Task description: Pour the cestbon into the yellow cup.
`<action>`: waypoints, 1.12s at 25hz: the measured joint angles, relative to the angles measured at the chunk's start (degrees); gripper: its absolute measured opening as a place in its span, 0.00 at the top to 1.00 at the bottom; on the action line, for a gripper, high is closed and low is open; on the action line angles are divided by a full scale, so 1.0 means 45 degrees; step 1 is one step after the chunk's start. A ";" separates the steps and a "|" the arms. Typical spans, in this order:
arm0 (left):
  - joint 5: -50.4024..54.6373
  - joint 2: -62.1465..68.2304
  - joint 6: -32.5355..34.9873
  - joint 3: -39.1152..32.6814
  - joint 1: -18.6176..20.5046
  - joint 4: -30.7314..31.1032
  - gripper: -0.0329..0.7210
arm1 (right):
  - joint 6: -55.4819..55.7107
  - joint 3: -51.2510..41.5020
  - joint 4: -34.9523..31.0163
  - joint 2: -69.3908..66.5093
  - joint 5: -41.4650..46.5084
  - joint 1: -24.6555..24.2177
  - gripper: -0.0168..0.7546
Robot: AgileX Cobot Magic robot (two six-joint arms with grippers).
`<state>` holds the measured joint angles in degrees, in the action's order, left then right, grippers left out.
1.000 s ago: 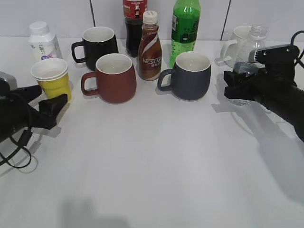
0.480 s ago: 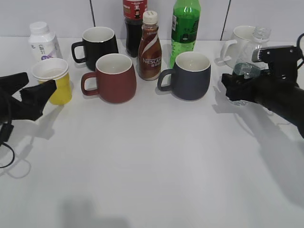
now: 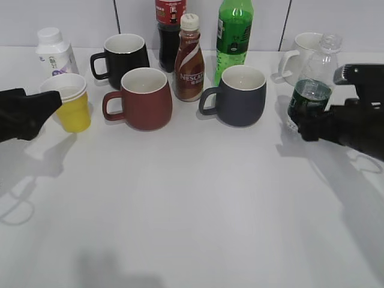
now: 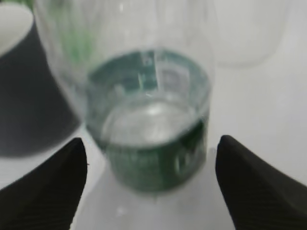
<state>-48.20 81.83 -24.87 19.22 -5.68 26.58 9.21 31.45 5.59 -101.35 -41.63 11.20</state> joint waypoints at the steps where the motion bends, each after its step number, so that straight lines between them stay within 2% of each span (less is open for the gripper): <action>1: 0.0364 -0.0428 -0.0289 0.0000 0.0000 0.0248 0.17 | 0.0037 -0.0069 0.0015 0.0141 0.0342 0.0000 0.17; 4: 0.1669 -0.1834 -0.1073 0.0000 0.0000 0.0672 0.17 | 0.0328 -0.0149 0.0196 0.0689 0.1577 0.0000 0.18; 10: 0.4609 -0.4813 -0.1577 0.0036 0.0000 0.0762 0.18 | 0.1476 -0.0166 0.1533 0.2089 0.3906 0.0000 0.19; 15: 0.8570 -0.6322 -0.2257 0.0747 0.0000 0.0691 0.18 | 0.1961 -0.0179 0.2134 0.3429 0.6058 0.0000 0.21; 17: 1.0557 -0.6703 -0.2300 0.1266 0.0000 0.0143 0.19 | 0.2040 -0.0179 0.2146 0.3975 0.6922 0.0000 0.21; 21: 1.5278 -0.6896 -0.2299 0.2705 0.0000 -0.1855 0.19 | 0.2162 -0.0179 0.2172 0.5081 0.8726 0.0000 0.21; 23: 1.7650 -0.6896 -0.1533 0.3593 0.0000 -0.2649 0.19 | 0.2177 -0.0123 0.2091 0.5661 0.9915 0.0000 0.21; 28: 2.3033 -0.7157 0.2582 0.5512 0.0000 -0.5313 0.19 | 0.1584 0.0428 0.1266 0.7276 1.3224 0.0000 0.21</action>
<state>55.45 49.63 -13.25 44.02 -5.68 2.67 16.34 33.37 11.28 -68.61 17.88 11.20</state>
